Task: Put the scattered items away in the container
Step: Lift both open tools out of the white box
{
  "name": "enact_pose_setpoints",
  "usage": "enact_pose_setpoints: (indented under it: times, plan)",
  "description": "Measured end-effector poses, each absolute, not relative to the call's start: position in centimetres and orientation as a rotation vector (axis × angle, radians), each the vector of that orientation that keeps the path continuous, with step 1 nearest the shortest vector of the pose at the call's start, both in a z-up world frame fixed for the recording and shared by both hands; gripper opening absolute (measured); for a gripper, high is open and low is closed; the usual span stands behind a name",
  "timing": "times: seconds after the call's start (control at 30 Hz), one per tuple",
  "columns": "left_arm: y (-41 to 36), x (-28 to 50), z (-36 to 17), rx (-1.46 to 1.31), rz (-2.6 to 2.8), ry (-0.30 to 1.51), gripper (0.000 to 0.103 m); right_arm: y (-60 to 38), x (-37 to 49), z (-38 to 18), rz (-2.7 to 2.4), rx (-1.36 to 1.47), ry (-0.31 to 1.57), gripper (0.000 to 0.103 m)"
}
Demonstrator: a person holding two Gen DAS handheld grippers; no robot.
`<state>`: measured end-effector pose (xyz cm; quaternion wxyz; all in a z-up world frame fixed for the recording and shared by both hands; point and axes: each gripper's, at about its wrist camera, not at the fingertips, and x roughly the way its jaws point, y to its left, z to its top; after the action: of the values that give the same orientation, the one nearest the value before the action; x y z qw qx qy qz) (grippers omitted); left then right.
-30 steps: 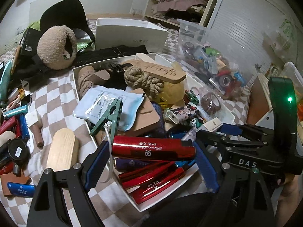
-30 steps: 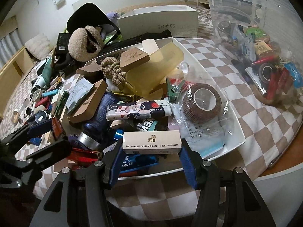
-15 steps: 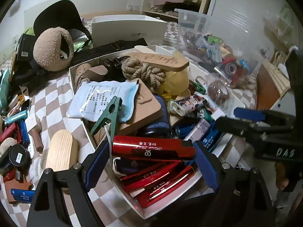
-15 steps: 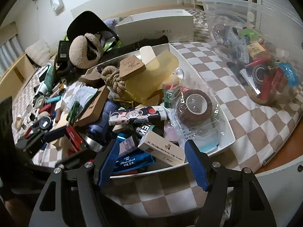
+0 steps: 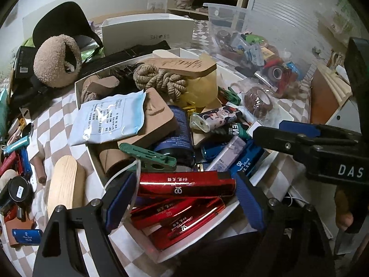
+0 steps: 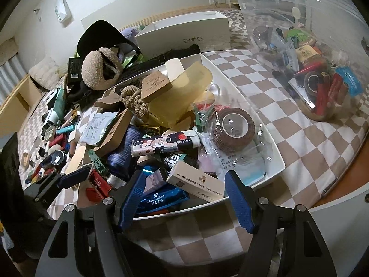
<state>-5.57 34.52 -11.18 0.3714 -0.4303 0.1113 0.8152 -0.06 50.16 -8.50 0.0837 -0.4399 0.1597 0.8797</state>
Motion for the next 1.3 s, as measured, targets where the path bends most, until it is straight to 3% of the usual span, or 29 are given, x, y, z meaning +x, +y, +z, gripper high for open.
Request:
enact_pose_setpoints:
  times: [0.33, 0.43, 0.63, 0.77, 0.9, 0.97, 1.3]
  plan:
    - [33.7, -5.4, -10.4, -1.107, 2.089, 0.257, 0.087, 50.0, 0.0, -8.0, 2.627, -1.295, 0.479, 0.072]
    - [33.3, -5.0, -9.6, -1.067, 2.103, 0.265, 0.103, 50.1, 0.1, -7.8, 2.624, -1.285, 0.485, 0.072]
    - [32.3, -4.8, -8.4, -1.028, 2.112, 0.259, 0.103, 50.1, 0.5, -7.5, 2.62, -1.263, 0.498, 0.072]
    - [31.5, -5.3, -8.0, -1.023, 2.12, 0.239, 0.103, 49.9, 0.5, -7.3, 2.612, -1.254, 0.508, 0.083]
    - [30.7, -5.6, -7.5, -1.02, 2.13, 0.201, 0.103, 49.3, 0.5, -6.7, 2.608, -1.23, 0.505, 0.085]
    - [30.2, -5.7, -7.2, -1.017, 2.135, 0.189, 0.103, 48.9, 0.5, -6.3, 2.612, -1.192, 0.487, 0.103]
    - [26.4, -6.4, -5.3, -0.984, 2.216, 0.173, 0.103, 47.2, 0.4, -5.1, 2.623, -1.119, 0.481, 0.103]
